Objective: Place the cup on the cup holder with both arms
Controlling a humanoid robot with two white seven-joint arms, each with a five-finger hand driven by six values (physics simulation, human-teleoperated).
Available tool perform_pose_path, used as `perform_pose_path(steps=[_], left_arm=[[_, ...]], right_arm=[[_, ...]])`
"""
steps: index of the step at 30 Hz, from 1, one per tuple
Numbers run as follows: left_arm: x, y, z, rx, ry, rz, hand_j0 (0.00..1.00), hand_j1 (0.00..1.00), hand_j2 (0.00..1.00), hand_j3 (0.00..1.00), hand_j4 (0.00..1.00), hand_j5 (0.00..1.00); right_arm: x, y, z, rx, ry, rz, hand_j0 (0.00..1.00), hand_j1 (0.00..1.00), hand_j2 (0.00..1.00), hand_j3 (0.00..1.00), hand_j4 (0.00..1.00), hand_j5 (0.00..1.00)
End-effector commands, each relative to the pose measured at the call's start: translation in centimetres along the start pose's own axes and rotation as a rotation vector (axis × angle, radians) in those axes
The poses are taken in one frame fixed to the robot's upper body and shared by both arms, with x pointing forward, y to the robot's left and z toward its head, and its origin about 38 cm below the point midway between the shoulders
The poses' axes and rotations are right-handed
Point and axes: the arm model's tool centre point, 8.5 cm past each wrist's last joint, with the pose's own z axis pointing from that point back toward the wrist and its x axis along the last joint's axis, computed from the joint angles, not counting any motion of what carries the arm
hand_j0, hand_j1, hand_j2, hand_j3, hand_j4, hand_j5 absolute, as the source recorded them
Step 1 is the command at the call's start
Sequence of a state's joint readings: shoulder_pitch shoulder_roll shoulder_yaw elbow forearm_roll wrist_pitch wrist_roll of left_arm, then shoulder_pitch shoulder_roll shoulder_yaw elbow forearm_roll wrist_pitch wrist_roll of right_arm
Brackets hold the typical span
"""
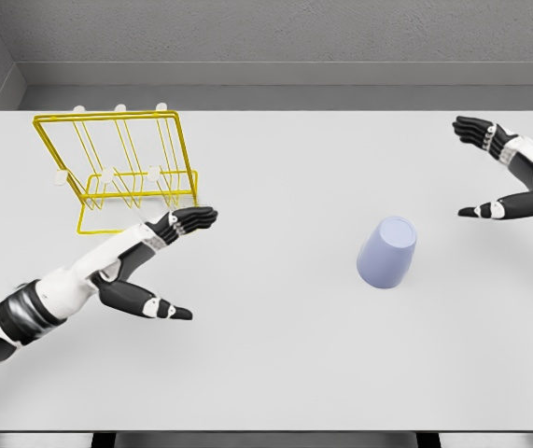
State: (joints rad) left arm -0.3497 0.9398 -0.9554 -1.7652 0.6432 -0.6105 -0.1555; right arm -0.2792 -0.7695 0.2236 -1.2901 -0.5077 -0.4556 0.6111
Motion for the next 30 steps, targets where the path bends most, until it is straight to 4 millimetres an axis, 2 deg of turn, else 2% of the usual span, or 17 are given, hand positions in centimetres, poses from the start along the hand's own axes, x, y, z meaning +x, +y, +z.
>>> perform_pose_path(steps=[1,3,6,10,14,19,23,25,30], left_arm=[[-0.7,-0.9,0.1,-0.022,0.024,0.028,1.00,1.00,1.00,1.00,1.00,1.00],[-1.1,-1.0,0.2,-0.039,0.076,0.002,1.00,1.00,1.00,1.00,1.00,1.00],[-1.3,-0.1,-0.4,-0.036,0.141,-0.002,1.00,1.00,1.00,1.00,1.00,1.00],[-0.4,1.2,-1.3,-0.015,0.122,0.002,1.00,1.00,1.00,1.00,1.00,1.00],[-0.3,1.0,-1.4,-0.035,0.113,0.003,1.00,1.00,1.00,1.00,1.00,1.00],[-0.2,1.1,-0.8,-0.068,0.127,-0.005,1.00,1.00,1.00,1.00,1.00,1.00],[-0.7,1.0,-1.7,-0.041,0.145,0.051,1.00,1.00,1.00,1.00,1.00,1.00],[-0.9,0.2,-3.1,-0.035,0.122,0.116,1.00,1.00,1.00,1.00,1.00,1.00],[-0.9,-0.1,-3.3,-0.040,0.107,0.130,1.00,1.00,1.00,1.00,1.00,1.00]], right_arm=[[0.3,-0.2,0.0,-0.006,-0.011,0.001,1.00,1.00,1.00,1.00,1.00,1.00],[0.2,0.0,-0.1,-0.004,-0.013,0.000,1.00,1.00,1.00,1.00,1.00,1.00],[0.2,-0.1,0.0,-0.001,-0.010,0.004,1.00,1.00,1.00,1.00,1.00,1.00],[0.9,0.1,0.7,-0.006,-0.111,0.079,1.00,1.00,1.00,1.00,1.00,1.00],[-0.2,0.9,2.3,0.021,-0.057,0.069,1.00,1.00,1.00,1.00,1.00,1.00],[-0.6,1.4,2.8,0.033,-0.039,0.060,1.00,1.00,1.00,1.00,1.00,1.00],[-1.0,3.1,3.2,0.058,-0.037,0.034,1.00,1.00,1.00,1.00,1.00,1.00],[-1.1,4.0,3.1,0.076,-0.006,-0.006,1.00,1.00,1.00,1.00,1.00,1.00],[-1.2,4.6,3.2,0.059,-0.007,-0.082,1.00,1.00,1.00,1.00,1.00,1.00]])
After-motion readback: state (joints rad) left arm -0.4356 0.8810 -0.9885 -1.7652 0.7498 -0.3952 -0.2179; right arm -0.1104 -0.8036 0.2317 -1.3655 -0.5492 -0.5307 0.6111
